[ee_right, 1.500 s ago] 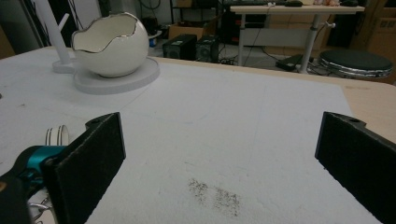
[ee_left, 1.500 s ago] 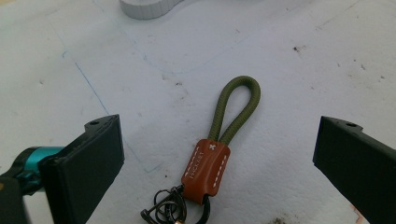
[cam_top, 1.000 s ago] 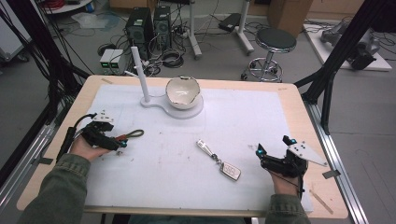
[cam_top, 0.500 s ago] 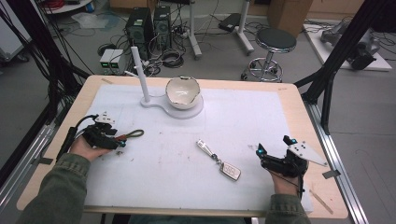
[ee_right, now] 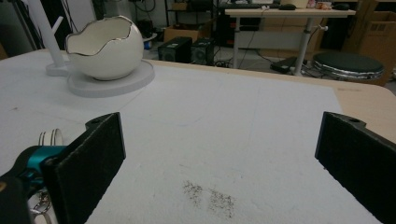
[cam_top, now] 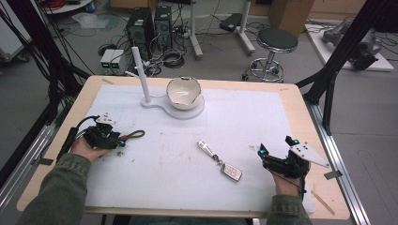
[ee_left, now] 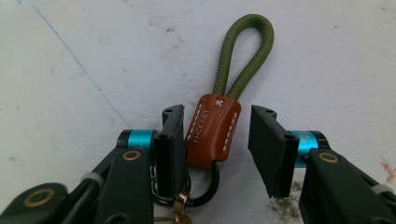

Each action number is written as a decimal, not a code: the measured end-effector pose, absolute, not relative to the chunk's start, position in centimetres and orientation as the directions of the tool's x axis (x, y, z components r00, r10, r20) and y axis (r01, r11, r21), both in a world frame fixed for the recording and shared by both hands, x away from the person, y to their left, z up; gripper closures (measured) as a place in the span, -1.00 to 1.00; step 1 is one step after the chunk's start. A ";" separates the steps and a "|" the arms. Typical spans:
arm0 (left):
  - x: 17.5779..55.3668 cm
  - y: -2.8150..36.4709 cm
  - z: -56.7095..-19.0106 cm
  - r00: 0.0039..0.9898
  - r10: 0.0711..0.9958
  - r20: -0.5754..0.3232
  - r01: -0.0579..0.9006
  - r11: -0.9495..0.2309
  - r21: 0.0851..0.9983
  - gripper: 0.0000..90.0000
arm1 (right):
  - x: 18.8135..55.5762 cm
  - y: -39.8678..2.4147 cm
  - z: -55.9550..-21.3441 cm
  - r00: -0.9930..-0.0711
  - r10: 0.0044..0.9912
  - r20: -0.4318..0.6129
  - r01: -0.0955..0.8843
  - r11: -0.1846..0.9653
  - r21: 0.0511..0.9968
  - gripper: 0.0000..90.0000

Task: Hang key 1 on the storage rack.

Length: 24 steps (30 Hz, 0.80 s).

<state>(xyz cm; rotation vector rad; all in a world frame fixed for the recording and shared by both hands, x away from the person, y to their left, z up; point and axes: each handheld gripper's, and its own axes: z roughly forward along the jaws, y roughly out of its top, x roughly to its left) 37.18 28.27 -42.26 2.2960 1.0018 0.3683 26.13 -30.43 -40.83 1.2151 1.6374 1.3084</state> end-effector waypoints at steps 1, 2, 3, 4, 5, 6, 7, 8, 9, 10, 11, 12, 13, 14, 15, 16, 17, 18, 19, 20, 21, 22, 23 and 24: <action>37.2 28.3 -42.2 0.682 0.731 0.015 0.566 -0.541 0.623 0.28 | 26.1 -30.4 -40.8 -0.311 0.950 0.031 0.239 0.046 0.970 -0.99; 37.2 28.3 -42.2 0.684 0.729 0.016 0.564 -0.544 0.621 0.31 | 26.1 -30.4 -40.8 -0.310 0.950 0.025 0.236 0.051 0.971 -0.99; 37.2 28.2 -42.3 0.685 0.728 0.016 0.565 -0.545 0.619 0.35 | 26.1 -30.4 -40.8 -0.309 0.951 0.027 0.234 0.048 0.971 -0.99; 37.2 28.2 -42.4 0.683 0.730 0.020 0.569 -0.548 0.613 0.38 | 26.1 -30.4 -40.8 -0.308 0.951 0.026 0.233 0.049 0.971 -0.99; 37.2 28.2 -42.4 0.683 0.730 0.020 0.569 -0.548 0.613 0.40 | 26.1 -30.4 -40.8 -0.308 0.951 0.026 0.233 0.049 0.971 -0.99; 37.3 28.2 -42.4 0.684 0.729 0.020 0.569 -0.550 0.611 0.41 | 26.1 -30.4 -40.8 -0.305 0.952 0.029 0.234 0.045 0.971 -0.99; 37.3 28.2 -42.5 0.685 0.728 0.022 0.568 -0.553 0.610 0.43 | 26.1 -30.4 -40.8 -0.303 0.953 0.024 0.229 0.048 0.972 -0.99; 37.2 28.1 -42.5 0.685 0.728 0.024 0.567 -0.554 0.610 0.45 | 26.1 -30.4 -40.8 -0.303 0.953 0.025 0.229 0.047 0.972 -0.99; 37.2 28.1 -42.4 0.690 0.723 0.026 0.564 -0.560 0.606 0.49 | 26.1 -30.4 -40.8 -0.302 0.953 0.026 0.229 0.046 0.972 -0.99; 37.2 28.1 -42.4 0.691 0.723 0.026 0.564 -0.561 0.607 0.52 | 26.1 -30.5 -40.8 -0.302 0.953 0.024 0.228 0.048 0.972 -0.99; 37.2 28.1 -42.4 0.691 0.723 0.026 0.564 -0.561 0.607 0.53 | 26.1 -30.5 -40.8 -0.302 0.953 0.024 0.228 0.048 0.972 -0.99; 37.2 28.1 -42.4 0.689 0.724 0.027 0.562 -0.558 0.610 0.55 | 26.1 -30.4 -40.8 -0.302 0.953 0.027 0.231 0.046 0.972 -0.99; 37.2 28.1 -42.4 0.691 0.722 0.028 0.560 -0.560 0.610 0.57 | 26.1 -30.4 -40.8 -0.302 0.953 0.026 0.231 0.047 0.972 -0.99; 37.2 28.1 -42.4 0.691 0.722 0.028 0.560 -0.560 0.610 0.59 | 26.1 -30.5 -40.8 -0.302 0.953 0.023 0.228 0.049 0.972 -0.99; 37.3 28.2 -42.4 0.690 0.724 0.017 0.565 -0.553 0.612 0.61 | 26.0 -30.5 -40.8 -0.302 0.953 0.025 0.228 0.047 0.973 -0.99; 37.4 28.4 -42.3 0.690 0.724 0.004 0.572 -0.549 0.609 0.61 | 26.0 -30.4 -40.8 -0.301 0.953 0.029 0.230 0.043 0.972 -0.99; 37.5 28.5 -42.4 0.682 0.731 -0.022 0.587 -0.530 0.612 0.62 | 26.0 -30.4 -40.7 -0.301 0.953 0.029 0.230 0.043 0.972 -0.99; 37.5 28.5 -42.4 0.682 0.731 -0.022 0.587 -0.530 0.612 0.63 | 26.0 -30.4 -40.7 -0.300 0.953 0.030 0.229 0.042 0.973 -0.99; 37.6 28.8 -42.3 0.673 0.738 -0.043 0.601 -0.512 0.614 0.63 | 26.0 -30.4 -40.7 -0.299 0.954 0.030 0.228 0.041 0.973 -0.99; 37.6 28.8 -42.3 0.673 0.738 -0.043 0.601 -0.512 0.614 0.64 | 26.0 -30.4 -40.7 -0.299 0.954 0.031 0.228 0.040 0.973 -0.99; 37.6 29.0 -42.2 0.669 0.742 -0.037 0.603 -0.512 0.612 0.64 | 26.0 -30.4 -40.8 -0.299 0.954 0.029 0.228 0.042 0.973 -0.99; 37.6 29.0 -42.2 0.669 0.742 -0.037 0.603 -0.512 0.612 0.65 | 26.0 -30.4 -40.7 -0.300 0.953 0.031 0.229 0.040 0.973 -0.99; 37.6 29.2 -42.1 0.671 0.741 -0.031 0.599 -0.517 0.612 0.65 | 26.0 -30.4 -40.8 -0.299 0.954 0.030 0.228 0.041 0.973 -0.99; 37.5 29.2 -42.1 0.663 0.748 -0.033 0.603 -0.507 0.615 0.65 | 26.0 -30.4 -40.7 -0.300 0.953 0.032 0.229 0.039 0.973 -0.99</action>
